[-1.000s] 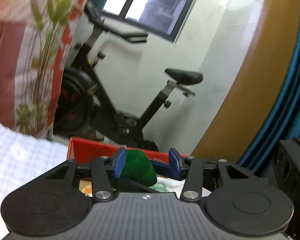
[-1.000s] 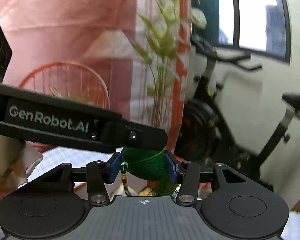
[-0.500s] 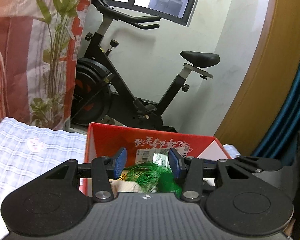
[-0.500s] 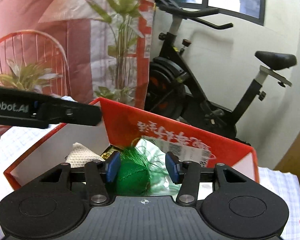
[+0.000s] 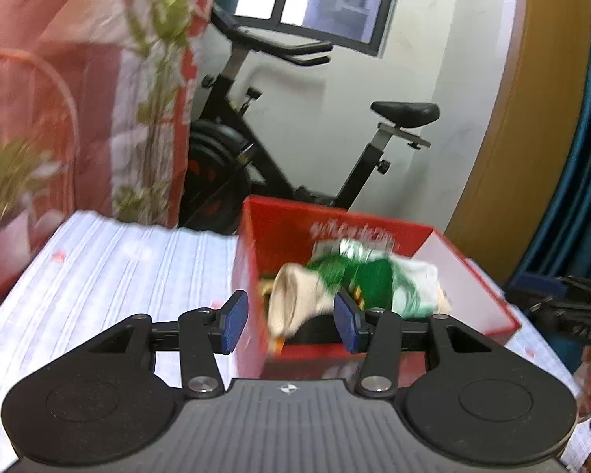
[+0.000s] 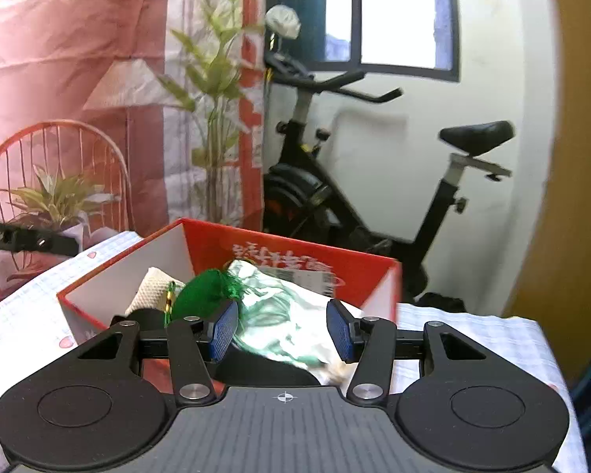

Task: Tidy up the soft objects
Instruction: 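Carry the green pouch into the red box and release it with both tools, then grasp the pink towel at its two ends with the left and right tools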

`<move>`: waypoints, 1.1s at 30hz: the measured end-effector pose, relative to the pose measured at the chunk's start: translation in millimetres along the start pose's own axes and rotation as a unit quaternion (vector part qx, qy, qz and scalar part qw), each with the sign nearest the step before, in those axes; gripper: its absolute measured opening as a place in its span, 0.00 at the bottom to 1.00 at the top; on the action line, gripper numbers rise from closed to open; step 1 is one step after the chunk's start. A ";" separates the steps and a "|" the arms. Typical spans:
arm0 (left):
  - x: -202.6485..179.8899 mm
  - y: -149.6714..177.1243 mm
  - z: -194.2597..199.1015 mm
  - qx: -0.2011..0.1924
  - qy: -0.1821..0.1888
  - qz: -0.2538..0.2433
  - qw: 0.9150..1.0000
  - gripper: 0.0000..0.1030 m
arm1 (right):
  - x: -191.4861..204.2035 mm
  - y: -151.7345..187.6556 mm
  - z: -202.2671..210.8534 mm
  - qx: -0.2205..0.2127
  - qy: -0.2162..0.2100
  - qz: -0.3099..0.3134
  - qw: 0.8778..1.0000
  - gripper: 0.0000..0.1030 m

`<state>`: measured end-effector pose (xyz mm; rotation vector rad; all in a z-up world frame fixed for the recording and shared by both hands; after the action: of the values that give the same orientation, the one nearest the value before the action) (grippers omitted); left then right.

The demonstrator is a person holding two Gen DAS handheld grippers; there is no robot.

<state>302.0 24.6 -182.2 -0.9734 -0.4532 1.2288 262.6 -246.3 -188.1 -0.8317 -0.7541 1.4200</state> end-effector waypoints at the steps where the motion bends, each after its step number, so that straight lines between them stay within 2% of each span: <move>1: 3.1 7.4 1.7 0.004 -0.004 0.001 1.000 0.49 | -4.3 5.6 9.0 -0.006 0.004 -0.005 1.000 0.46; 4: 13.4 30.9 -1.0 0.025 -0.012 0.019 0.999 0.49 | -15.5 25.2 27.4 -0.013 0.015 -0.026 0.999 0.46; 7: 23.8 52.0 -9.8 0.047 -0.013 0.045 0.998 0.53 | -26.1 51.1 33.8 -0.001 0.028 -0.048 0.998 0.46; 11: 29.2 70.7 -23.6 0.066 -0.014 0.057 0.996 0.54 | -31.4 88.7 23.0 0.037 0.044 -0.065 0.996 0.48; 17: 28.0 84.8 -52.9 0.091 -0.006 0.067 0.994 0.59 | -33.8 133.2 -3.3 0.076 0.051 -0.101 0.991 0.58; 21: 25.7 92.4 -66.7 0.098 -0.006 0.066 0.993 0.59 | -38.0 146.1 -19.2 0.083 0.052 -0.136 0.986 0.67; 29: 16.9 100.6 -72.7 0.094 -0.019 0.043 0.994 0.59 | -26.3 153.5 -36.5 0.102 0.036 -0.120 0.987 0.65; 31: 13.5 102.4 -72.2 0.094 -0.022 0.036 0.995 0.54 | -24.0 153.3 -39.1 0.110 0.028 -0.112 0.987 0.60; 33: 9.1 103.8 -71.3 0.095 -0.021 0.029 0.995 0.42 | -20.1 155.6 -42.0 0.118 0.024 -0.104 0.987 0.56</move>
<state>298.8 8.6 -307.4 -0.8028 -0.3361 1.3214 216.2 -271.6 -341.6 -0.5842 -0.6045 1.2691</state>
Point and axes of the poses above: each gripper's, at about its wrist camera, not at the fingertips, and z roughly against the way its jaws point, x to its left, y to its underside, the point moved 5 cm from there along -z, roughly the way its jaws point, and after that the axes turned 3 degrees about x, right-handed, at the moved point
